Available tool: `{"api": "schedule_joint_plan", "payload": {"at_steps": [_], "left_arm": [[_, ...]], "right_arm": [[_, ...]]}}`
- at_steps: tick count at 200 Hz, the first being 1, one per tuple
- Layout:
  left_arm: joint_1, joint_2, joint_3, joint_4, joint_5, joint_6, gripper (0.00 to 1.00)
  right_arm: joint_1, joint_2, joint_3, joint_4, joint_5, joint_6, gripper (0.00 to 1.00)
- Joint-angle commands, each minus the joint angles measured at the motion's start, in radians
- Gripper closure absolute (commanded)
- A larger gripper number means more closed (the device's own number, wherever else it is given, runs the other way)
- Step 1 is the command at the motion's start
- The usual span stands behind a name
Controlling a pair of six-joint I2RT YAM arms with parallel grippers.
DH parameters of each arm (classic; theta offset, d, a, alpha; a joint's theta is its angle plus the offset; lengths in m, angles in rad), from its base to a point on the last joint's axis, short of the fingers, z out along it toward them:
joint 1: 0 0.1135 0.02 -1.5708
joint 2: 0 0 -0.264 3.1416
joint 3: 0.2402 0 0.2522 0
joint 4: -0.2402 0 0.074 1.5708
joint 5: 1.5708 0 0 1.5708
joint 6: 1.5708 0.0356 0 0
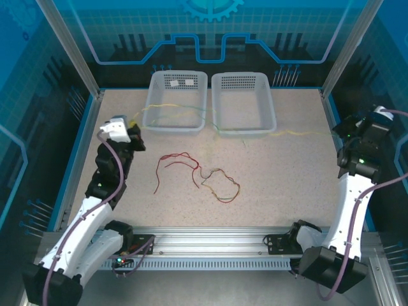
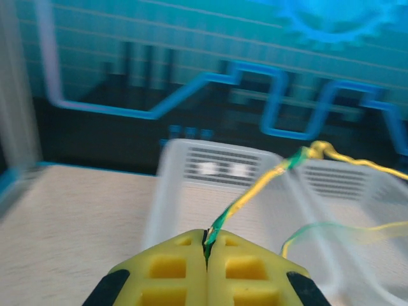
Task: Untangle the cables
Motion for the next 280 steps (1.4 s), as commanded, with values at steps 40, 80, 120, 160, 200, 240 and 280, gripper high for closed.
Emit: {"api": "schedule_joint_plan", "payload": {"at_steps": [40,80,120,160,200,240,280], "left_arm": [[0.104,0.05,0.111,-0.012,0.13,-0.101,1.0],[0.075,0.087,0.236,-0.087,0.156,-0.089,1.0],[0.035,0.153,0.275,-0.053,0.058,0.021,1.0],[-0.007,0.246,0.307,0.023,-0.057,0.11,1.0],[-0.007,0.319,0.362,0.068,-0.117,0.109,1.0],[-0.005,0.358,0.425,0.061,-0.105,0.101,1.0],[-0.005,0.392,0.481,0.066,-0.104,0.123,1.0]], "right_arm": [[-0.032,-0.026,-0.042,0.055,-0.115,0.046,1.0],[0.055,-0.055,-0.071,0.095,-0.136,0.037,1.0],[0.076,-0.071,-0.09,0.097,-0.145,0.021,1.0],[0.076,-0.098,-0.089,0.079,-0.114,-0.005,1.0],[0.076,-0.096,-0.087,0.075,-0.123,-0.008,1.0],[0.077,-0.095,-0.09,0.073,-0.114,-0.015,1.0],[0.077,-0.09,-0.104,0.087,-0.118,-0.008,1.0]]}}
